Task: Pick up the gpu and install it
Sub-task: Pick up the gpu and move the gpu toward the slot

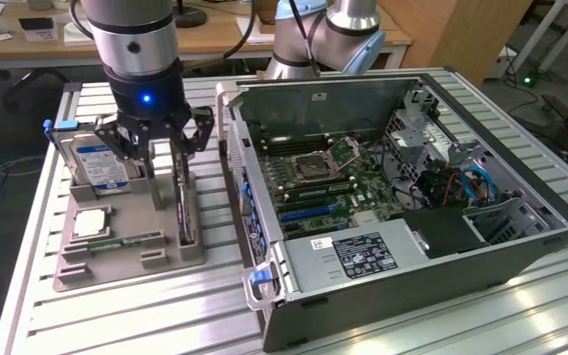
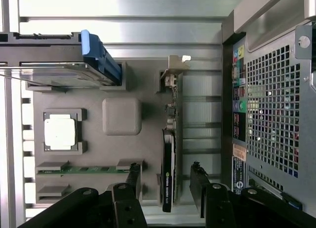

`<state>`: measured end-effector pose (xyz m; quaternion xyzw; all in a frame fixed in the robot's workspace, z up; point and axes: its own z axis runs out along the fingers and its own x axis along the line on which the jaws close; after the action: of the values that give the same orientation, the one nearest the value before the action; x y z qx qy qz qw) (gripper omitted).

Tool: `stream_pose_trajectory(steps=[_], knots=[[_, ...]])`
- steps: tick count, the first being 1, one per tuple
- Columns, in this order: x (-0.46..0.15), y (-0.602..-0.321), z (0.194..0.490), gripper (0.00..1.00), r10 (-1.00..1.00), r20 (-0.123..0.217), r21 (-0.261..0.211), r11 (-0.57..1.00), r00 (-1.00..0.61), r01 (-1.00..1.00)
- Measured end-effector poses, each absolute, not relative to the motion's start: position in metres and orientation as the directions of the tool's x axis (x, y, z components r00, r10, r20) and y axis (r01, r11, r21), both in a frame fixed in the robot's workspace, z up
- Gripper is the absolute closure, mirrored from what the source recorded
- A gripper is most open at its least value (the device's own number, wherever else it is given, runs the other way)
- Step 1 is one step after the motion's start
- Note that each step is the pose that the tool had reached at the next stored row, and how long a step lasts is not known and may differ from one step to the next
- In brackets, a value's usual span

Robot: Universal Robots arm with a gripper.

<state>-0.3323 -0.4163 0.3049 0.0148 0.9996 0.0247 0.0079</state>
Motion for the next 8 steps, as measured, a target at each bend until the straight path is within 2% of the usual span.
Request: stream_pose_trajectory(steps=[8], knots=[[-0.3322, -0.4163, 0.2980, 0.47, 0.030, -0.015, 0.050, 0.998, -0.999, 0.029]])
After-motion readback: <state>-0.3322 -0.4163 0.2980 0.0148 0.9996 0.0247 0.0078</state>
